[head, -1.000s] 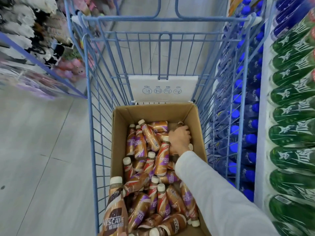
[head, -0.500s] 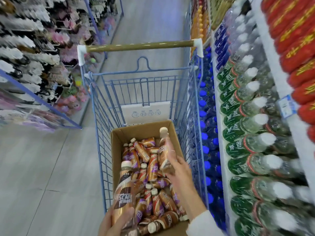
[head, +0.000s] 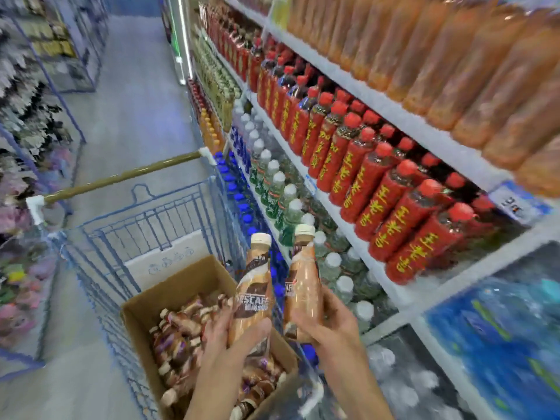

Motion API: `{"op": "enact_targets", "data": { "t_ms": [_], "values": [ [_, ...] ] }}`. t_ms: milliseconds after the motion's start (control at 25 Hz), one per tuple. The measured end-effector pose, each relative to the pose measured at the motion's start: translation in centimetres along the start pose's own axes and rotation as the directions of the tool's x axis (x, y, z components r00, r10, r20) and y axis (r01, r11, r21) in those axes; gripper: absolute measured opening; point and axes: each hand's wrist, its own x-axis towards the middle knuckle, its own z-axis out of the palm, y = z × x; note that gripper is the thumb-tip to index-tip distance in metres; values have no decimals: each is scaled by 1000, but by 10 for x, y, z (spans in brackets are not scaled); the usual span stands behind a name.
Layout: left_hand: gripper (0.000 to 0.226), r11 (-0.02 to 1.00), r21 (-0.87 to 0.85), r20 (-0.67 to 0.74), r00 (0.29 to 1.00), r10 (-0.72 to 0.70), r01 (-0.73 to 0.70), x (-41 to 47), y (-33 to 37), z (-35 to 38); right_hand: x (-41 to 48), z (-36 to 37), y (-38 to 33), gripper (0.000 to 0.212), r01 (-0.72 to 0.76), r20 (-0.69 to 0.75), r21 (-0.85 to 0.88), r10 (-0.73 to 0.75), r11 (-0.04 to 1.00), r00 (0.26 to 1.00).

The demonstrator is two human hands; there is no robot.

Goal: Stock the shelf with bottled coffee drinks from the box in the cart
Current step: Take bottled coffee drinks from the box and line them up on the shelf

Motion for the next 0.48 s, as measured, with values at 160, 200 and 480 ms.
{"op": "enact_targets", "data": {
  "t_ms": [160, 200, 480],
  "values": [
    [77, 991, 96, 295, 954, 58, -90, -29, 7, 70, -58, -65, -35, 90, 180, -127, 39, -174, 983, 977],
    [78, 989, 108, 355, 933, 53, -97, -40, 7, 89, -75, -83, -42, 87, 224, -158, 45, -214, 974, 964],
    [73, 984, 116, 705, 709, 11, -132, -140, -29, 230, -215, -216, -77, 80, 461, -457, -37, -426, 886, 781]
  ]
}}
